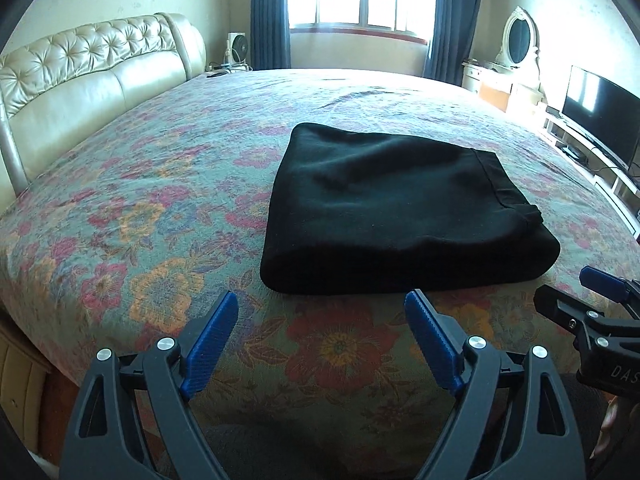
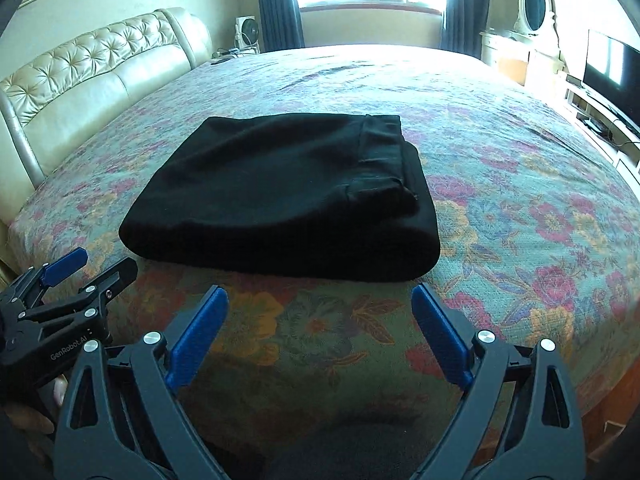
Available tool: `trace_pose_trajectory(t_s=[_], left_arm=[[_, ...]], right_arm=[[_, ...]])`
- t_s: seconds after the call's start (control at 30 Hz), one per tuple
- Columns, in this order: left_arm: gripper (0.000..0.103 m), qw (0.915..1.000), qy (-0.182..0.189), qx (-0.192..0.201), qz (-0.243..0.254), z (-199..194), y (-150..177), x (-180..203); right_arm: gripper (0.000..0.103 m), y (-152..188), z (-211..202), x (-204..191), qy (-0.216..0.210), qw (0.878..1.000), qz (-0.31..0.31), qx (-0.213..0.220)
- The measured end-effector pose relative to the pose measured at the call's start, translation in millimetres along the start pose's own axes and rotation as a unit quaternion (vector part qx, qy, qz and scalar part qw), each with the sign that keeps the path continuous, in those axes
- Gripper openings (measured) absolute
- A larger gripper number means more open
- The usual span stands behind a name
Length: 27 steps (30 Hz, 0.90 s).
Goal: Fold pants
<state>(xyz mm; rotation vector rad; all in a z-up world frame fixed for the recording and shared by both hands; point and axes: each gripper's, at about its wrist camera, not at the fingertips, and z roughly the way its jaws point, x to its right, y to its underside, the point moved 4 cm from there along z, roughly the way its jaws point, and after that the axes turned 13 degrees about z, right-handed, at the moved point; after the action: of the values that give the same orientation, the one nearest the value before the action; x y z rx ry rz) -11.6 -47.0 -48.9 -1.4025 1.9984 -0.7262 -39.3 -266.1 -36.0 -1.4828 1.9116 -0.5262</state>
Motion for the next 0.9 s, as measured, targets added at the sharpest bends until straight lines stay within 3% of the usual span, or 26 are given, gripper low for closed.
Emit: trace_pose_trajectory(t_s=[0.33,0.9], left_arm=[[0.084,0.9996,0.012,-0.013,-0.023,3.8,2.8,-8.0],[0.084,0.9999,0.009,-0.01,0.003,0.9,-2.5,1.0]], right_arm=[[0.094,-0.5,3.7,6.4,0.001,1.0,0.015,-0.007],[0.093,1.9,6.9,4.9,-0.002,1.0,0.011,-0.014]])
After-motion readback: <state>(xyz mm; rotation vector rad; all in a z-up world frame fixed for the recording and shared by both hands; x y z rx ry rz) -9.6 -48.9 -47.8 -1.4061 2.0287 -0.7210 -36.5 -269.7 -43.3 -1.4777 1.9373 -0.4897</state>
